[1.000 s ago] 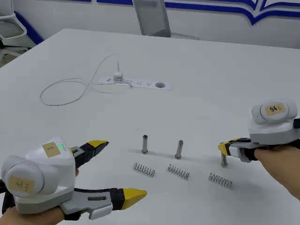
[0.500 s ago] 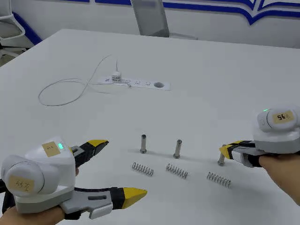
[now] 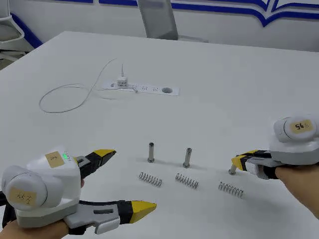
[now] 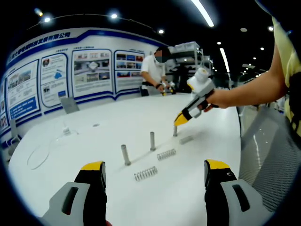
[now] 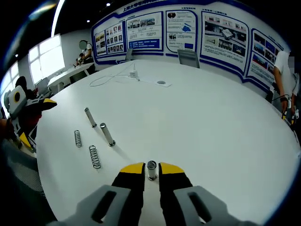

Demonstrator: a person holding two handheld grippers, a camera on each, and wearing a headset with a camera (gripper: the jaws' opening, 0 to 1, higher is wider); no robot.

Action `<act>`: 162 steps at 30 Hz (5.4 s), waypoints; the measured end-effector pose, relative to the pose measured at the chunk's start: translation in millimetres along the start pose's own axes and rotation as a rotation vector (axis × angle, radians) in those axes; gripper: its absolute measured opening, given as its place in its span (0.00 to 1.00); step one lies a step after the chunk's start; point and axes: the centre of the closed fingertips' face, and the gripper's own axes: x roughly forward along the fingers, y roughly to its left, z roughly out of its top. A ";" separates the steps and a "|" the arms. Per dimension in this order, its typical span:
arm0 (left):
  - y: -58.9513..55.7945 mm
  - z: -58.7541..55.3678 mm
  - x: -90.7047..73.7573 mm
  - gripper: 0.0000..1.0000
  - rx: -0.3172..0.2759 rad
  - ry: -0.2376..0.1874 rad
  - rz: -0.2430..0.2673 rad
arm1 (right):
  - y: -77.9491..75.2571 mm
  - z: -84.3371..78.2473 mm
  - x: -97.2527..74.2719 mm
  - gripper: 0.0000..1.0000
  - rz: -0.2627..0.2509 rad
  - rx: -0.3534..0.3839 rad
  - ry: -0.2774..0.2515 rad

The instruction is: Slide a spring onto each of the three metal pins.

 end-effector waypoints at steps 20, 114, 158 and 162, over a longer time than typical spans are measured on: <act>-1.1 -3.2 8.5 0.84 0.037 0.037 -0.047 | -5.1 8.7 -19.6 0.25 0.002 -0.005 -0.079; 6.1 -59.0 58.0 0.10 0.226 0.274 -0.284 | 14.1 -11.3 -94.7 0.65 0.043 -0.128 -0.233; -79.3 35.5 36.3 0.10 0.256 -0.020 -0.370 | 161.2 25.0 -75.4 0.23 0.719 -0.202 -0.107; -82.4 38.3 35.5 0.10 0.259 -0.032 -0.374 | 165.0 22.7 -76.1 0.21 0.739 -0.182 -0.094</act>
